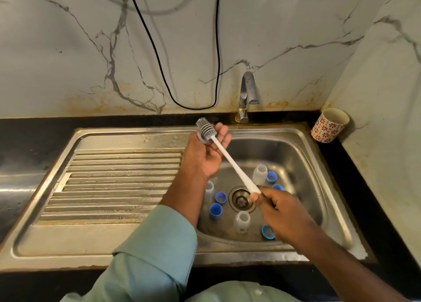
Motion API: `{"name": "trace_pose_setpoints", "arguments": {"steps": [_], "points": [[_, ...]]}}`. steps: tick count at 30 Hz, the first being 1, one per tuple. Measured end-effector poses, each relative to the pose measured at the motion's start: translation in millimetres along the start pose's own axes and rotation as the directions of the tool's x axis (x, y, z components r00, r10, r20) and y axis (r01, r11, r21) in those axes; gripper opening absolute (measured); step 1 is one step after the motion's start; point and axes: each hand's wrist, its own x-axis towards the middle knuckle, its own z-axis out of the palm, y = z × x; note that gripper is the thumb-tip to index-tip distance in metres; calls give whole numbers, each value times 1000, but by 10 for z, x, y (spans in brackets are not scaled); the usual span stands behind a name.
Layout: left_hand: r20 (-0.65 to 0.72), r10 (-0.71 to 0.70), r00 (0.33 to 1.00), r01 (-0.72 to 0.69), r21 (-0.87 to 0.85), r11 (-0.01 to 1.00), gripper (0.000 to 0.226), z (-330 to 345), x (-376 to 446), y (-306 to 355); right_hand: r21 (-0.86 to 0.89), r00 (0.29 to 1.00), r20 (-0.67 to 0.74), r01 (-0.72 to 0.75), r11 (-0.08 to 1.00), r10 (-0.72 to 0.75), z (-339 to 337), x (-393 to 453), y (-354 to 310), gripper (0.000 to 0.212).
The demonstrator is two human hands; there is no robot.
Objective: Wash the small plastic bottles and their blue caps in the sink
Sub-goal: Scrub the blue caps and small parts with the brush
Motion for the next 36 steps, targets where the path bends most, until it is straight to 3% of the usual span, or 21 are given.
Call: {"name": "trace_pose_setpoints", "arguments": {"steps": [3,7,10,14,17,21,24,28,32,36], "points": [[-53,5,999,-7,-38,999,30,-11,44,37,-100,997,41,64,993,-61,12,-62,24,19],[-34,-9,999,14,142,990,35,-53,26,-77,-45,1000,-9,11,999,-11,-32,36,21,20],[-75,3,997,2,70,998,43,-96,55,-33,-109,999,33,44,993,-41,-41,19,77,19],[-26,2,1000,1,117,993,29,-83,62,-39,-46,1000,21,5,999,-4,-11,20,88,20],[-29,-7,1000,8,20,1000,28,-76,90,-27,-88,998,37,56,995,-53,22,-3,114,17],[6,9,1000,-9,84,996,28,-66,100,-62,-30,1000,9,11,999,-10,1,39,108,21],[-34,26,999,-27,-15,1000,36,-69,93,-41,-94,997,58,49,994,-43,-28,2,138,14],[12,35,999,-34,-79,996,36,-65,83,28,-82,998,54,35,996,-31,-14,-40,171,17],[61,49,997,-42,-117,992,39,-52,48,10,-93,995,55,86,992,-81,-11,-44,144,7],[59,55,997,-44,-178,983,30,-28,14,-29,-49,998,38,57,997,-55,3,-3,114,23]]}}
